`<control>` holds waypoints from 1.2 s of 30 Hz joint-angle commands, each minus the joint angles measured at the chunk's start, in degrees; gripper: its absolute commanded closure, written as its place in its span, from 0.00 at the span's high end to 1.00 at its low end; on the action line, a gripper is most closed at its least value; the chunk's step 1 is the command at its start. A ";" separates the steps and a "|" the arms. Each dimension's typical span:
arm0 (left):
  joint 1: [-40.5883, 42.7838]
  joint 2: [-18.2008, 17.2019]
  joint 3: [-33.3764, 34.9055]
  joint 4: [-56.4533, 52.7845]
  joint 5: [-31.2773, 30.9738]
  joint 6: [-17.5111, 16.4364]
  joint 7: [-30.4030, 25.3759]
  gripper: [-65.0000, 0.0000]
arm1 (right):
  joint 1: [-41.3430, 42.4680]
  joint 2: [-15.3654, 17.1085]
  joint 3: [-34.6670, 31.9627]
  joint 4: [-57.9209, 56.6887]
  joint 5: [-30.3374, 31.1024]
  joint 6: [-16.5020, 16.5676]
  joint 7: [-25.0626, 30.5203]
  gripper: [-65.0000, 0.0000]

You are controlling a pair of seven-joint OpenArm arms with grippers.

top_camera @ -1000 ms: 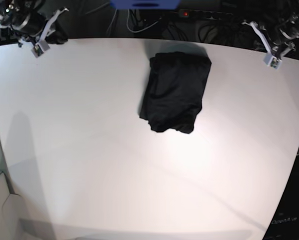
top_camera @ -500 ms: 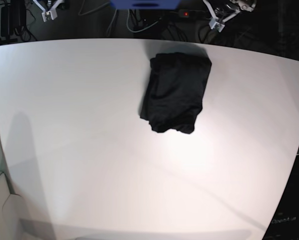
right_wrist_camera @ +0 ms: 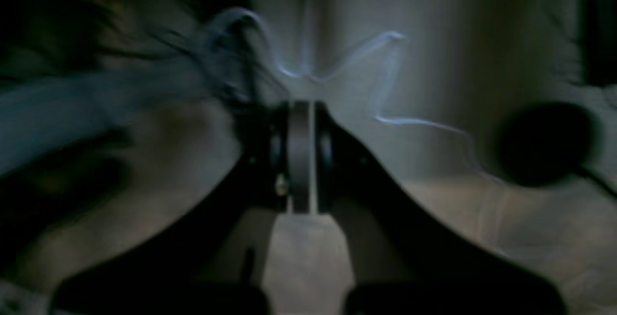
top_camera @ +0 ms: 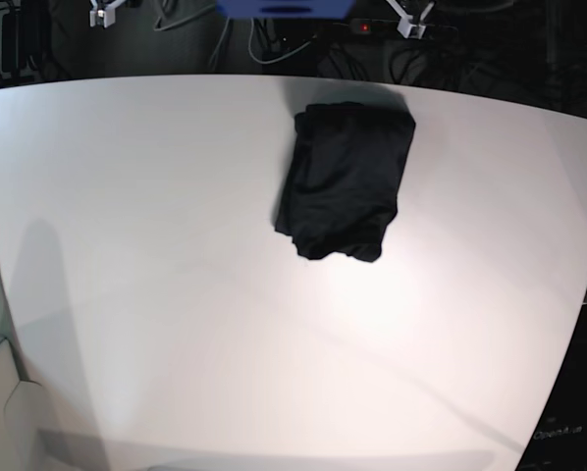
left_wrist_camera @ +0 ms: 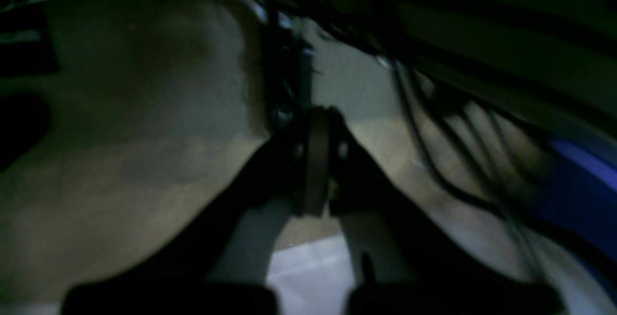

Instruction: Fold the T-shirt properly

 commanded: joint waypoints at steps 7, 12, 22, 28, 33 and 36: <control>-5.32 -0.57 -0.14 -8.60 8.43 17.69 -5.25 0.00 | 3.75 -2.57 -6.06 -3.11 -3.98 -18.05 -0.02 0.00; -7.08 1.02 -0.49 -8.60 8.35 28.06 -1.38 0.00 | 6.91 -3.45 -9.49 -3.11 -4.07 -22.54 -8.54 0.00; -8.49 0.66 -2.52 -8.60 5.09 29.91 2.13 0.00 | 7.26 -4.33 -11.78 -3.11 -4.07 -22.45 -7.31 0.03; -8.75 0.93 -2.60 -8.60 5.18 29.82 1.87 0.00 | 7.26 -5.03 -14.06 -3.11 -4.07 -22.45 -6.87 0.03; -8.67 1.19 -2.52 -8.60 5.18 29.82 -1.21 0.00 | 7.44 -5.82 -13.89 -3.11 -4.07 -22.45 -7.05 0.02; -8.40 0.93 -0.85 -8.60 5.18 29.73 -1.56 0.00 | 7.53 -6.00 -13.80 -3.11 -3.98 -22.63 -7.14 0.02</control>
